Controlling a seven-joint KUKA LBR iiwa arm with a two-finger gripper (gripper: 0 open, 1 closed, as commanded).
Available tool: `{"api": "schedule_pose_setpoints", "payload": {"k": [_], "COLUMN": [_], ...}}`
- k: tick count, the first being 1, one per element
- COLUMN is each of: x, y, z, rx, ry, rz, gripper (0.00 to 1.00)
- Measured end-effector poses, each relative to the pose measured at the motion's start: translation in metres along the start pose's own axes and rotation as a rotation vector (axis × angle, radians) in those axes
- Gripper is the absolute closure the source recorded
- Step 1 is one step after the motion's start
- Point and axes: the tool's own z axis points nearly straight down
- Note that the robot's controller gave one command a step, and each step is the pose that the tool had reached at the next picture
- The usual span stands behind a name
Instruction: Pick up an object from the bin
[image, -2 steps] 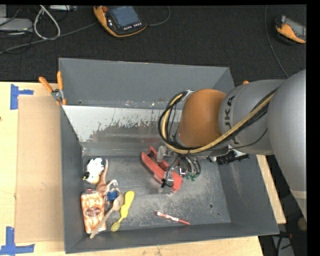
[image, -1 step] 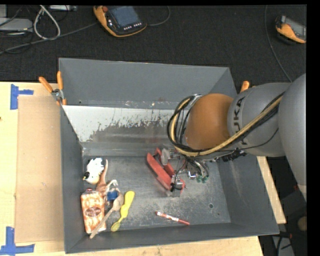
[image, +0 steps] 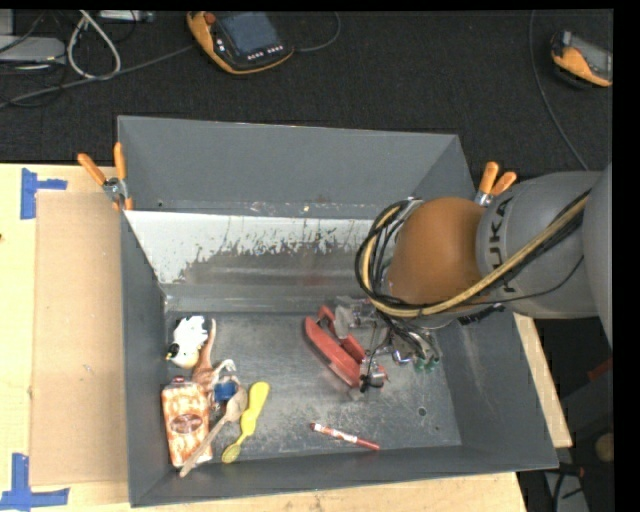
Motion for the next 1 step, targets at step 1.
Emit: {"api": "schedule_pose_setpoints", "payload": {"k": [1], "x": [-0.0149], "y": [-0.0246], "z": [0.0082], "rx": [0.001], "ry": [-0.001], "rz": [0.128], "gripper": [1.0]}}
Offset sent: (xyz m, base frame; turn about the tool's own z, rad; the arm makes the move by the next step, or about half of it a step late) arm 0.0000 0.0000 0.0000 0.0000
